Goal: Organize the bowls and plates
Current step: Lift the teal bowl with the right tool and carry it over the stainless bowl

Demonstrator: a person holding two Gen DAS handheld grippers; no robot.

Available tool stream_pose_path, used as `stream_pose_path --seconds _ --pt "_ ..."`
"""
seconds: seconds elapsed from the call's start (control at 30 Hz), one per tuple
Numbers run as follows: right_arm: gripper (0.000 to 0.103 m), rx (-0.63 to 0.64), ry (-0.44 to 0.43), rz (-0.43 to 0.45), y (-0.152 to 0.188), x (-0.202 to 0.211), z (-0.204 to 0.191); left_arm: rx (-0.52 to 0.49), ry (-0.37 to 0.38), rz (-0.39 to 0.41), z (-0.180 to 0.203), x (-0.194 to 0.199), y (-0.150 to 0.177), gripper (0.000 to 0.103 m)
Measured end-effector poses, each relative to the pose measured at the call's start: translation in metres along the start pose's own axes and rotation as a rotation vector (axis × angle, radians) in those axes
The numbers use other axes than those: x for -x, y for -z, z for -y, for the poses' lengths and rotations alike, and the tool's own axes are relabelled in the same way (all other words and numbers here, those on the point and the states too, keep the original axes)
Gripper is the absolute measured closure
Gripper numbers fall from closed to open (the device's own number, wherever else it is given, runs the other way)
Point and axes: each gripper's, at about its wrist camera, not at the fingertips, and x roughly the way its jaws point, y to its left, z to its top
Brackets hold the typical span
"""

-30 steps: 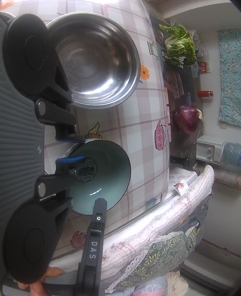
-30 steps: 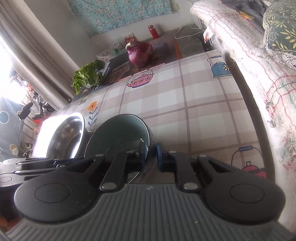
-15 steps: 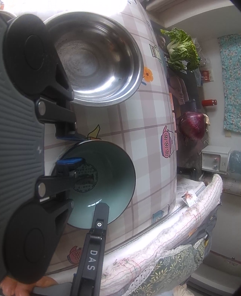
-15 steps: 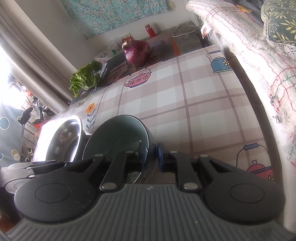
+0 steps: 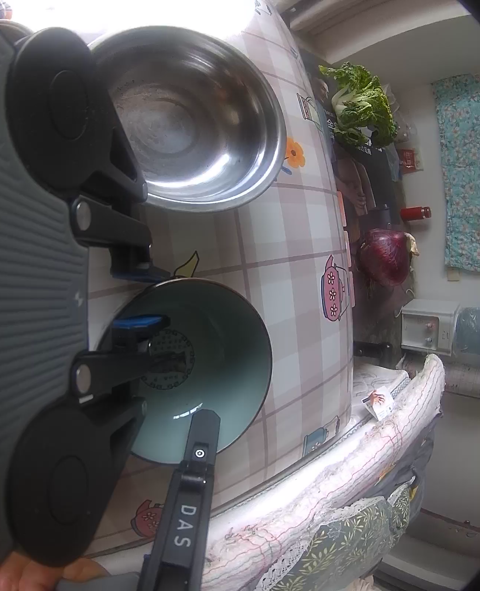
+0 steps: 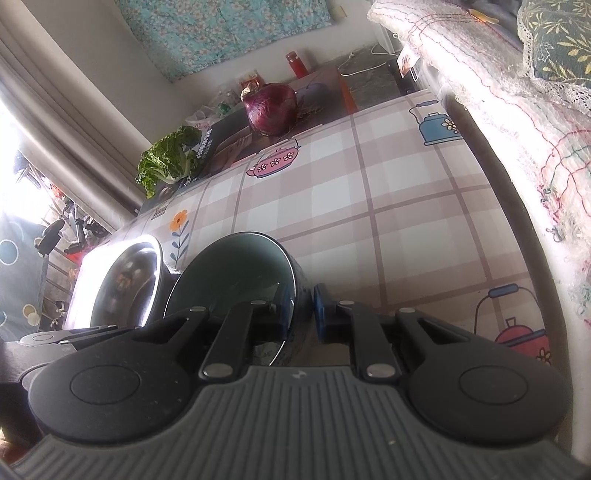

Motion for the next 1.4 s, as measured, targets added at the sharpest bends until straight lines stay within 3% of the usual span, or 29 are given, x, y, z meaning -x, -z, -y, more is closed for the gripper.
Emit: stream_pose_path --seconds 1.4 --pt "0.090 0.047 0.012 0.055 -0.016 0.032 -0.024 0.033 0.026 0.077 -0.010 0.043 -0.008 0.084"
